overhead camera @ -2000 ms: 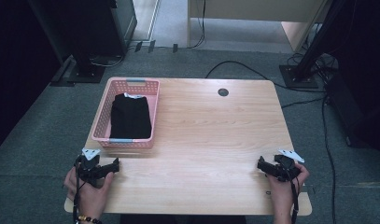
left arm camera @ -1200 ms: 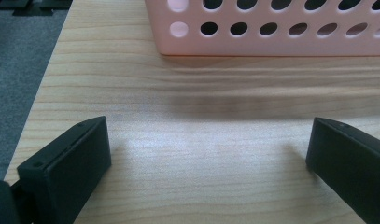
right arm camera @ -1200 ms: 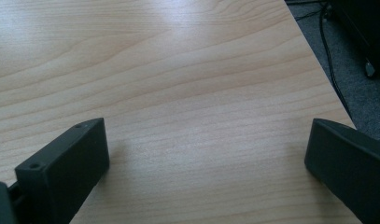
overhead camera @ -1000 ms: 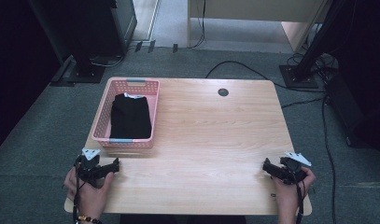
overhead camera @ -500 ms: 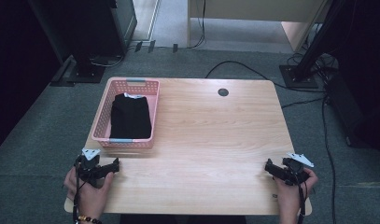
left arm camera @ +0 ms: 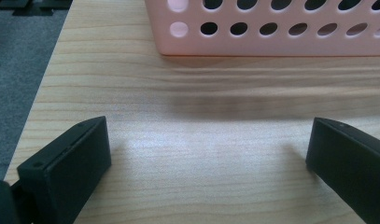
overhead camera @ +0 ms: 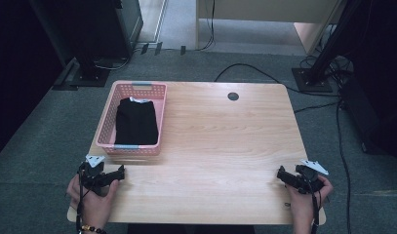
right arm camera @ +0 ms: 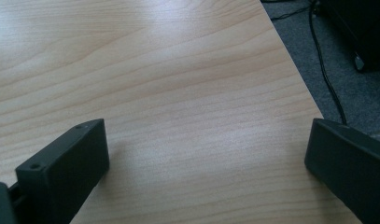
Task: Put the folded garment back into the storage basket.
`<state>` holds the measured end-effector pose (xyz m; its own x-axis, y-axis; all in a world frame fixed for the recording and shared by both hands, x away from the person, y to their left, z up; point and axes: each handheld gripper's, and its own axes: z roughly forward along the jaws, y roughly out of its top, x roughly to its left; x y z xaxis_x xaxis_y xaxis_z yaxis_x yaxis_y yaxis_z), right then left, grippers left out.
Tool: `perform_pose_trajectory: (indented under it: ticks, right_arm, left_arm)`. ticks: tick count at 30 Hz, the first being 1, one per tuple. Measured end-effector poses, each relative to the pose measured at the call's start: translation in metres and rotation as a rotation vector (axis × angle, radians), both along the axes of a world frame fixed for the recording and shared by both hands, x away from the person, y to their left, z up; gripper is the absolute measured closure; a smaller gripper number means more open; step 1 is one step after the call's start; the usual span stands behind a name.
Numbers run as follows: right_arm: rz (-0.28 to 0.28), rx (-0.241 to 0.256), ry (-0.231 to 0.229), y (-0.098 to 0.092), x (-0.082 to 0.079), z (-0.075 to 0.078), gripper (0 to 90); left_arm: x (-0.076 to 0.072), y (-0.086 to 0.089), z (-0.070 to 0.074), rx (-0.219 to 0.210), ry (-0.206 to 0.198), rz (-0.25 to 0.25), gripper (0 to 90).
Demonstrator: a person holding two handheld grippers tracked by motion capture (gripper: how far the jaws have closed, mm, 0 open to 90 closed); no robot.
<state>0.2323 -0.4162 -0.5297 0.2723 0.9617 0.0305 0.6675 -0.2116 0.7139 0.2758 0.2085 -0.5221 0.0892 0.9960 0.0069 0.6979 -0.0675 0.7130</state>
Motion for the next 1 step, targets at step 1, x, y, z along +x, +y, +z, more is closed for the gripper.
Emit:
perform_pose_trajectory:
  ticks: [1]
  right_arm:
    - [0.009, 0.002, -0.003, -0.0019, -0.0013, 0.0001, 0.0]
  left_arm:
    - [0.0, 0.0, 0.0, 0.0, 0.0, 0.0, 0.0]
